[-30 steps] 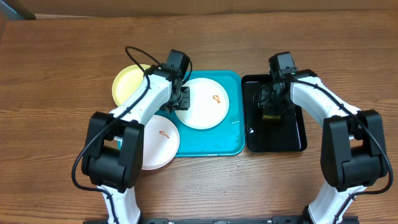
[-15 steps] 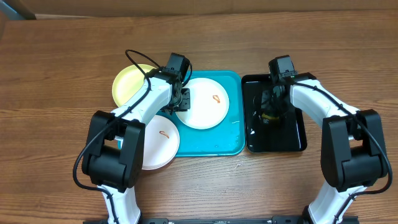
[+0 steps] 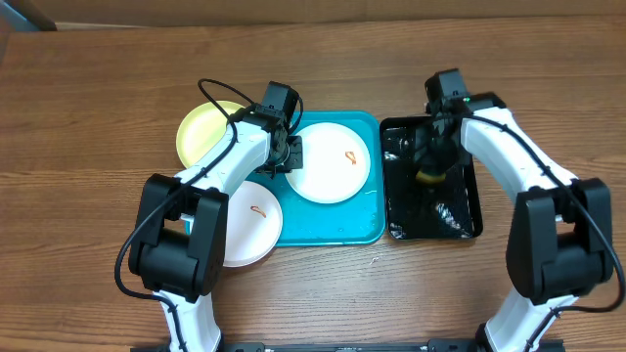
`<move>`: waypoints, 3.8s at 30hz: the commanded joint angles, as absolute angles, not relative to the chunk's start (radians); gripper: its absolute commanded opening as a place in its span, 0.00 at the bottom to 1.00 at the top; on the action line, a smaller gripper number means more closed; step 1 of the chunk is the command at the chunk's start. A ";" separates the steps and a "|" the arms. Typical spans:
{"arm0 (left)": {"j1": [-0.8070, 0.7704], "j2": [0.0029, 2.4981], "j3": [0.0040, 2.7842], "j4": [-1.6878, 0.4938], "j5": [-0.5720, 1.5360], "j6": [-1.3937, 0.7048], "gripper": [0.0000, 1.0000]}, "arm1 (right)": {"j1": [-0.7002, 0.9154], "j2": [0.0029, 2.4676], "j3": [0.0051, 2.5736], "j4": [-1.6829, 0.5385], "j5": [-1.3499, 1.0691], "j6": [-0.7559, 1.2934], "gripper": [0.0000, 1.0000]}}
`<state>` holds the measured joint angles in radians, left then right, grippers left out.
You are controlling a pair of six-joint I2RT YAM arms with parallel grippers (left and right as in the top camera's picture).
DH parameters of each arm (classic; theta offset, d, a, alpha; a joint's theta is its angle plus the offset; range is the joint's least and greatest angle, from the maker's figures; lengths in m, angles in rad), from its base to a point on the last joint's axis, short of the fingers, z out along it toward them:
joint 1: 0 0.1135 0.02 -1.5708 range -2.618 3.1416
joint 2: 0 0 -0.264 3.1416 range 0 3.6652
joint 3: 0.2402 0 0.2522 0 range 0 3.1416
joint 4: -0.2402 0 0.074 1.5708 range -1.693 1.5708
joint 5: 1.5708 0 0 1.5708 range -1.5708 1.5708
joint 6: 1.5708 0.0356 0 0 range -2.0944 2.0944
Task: Clean dirty plates on tray and stack at the side
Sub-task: 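Lift the sponge with the right gripper and carry it over the white plate, then scrub the white plate surface with the sponge in the right gripper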
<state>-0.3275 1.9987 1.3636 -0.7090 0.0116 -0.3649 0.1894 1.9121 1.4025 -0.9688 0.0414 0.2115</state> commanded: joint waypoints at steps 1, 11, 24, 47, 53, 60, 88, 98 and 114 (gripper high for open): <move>-0.329 2.008 1.357 -0.701 0.026 -0.374 0.32 | 0.185 1.861 1.439 -0.993 0.052 0.201 0.04; -0.329 2.008 1.357 -0.665 0.026 -0.374 0.04 | 0.236 1.860 1.529 -1.136 0.179 0.236 0.04; -0.327 2.008 1.357 -0.669 0.026 -0.307 0.04 | 0.286 1.861 1.494 -1.120 0.278 0.171 0.04; -0.328 2.008 1.357 -0.676 0.027 -0.307 0.05 | 0.508 1.867 1.466 -0.733 0.139 0.121 0.04; -0.328 2.008 1.357 -0.676 0.027 -0.307 0.05 | 0.570 1.906 1.396 -0.588 0.264 0.094 0.04; -0.328 2.008 1.357 -0.677 0.027 -0.307 0.05 | 0.582 2.020 1.395 -0.521 0.340 0.051 0.04; -0.328 2.008 1.357 -0.680 0.027 -0.307 0.05 | 0.487 2.138 1.393 -0.584 -0.192 0.134 0.04; -0.328 2.008 1.357 -0.680 0.027 -0.307 0.05 | 0.369 2.110 1.483 -0.578 -0.744 0.126 0.04; -0.328 2.008 1.357 -0.684 0.027 -0.307 0.21 | 0.141 1.890 1.546 -0.855 -0.622 0.122 0.04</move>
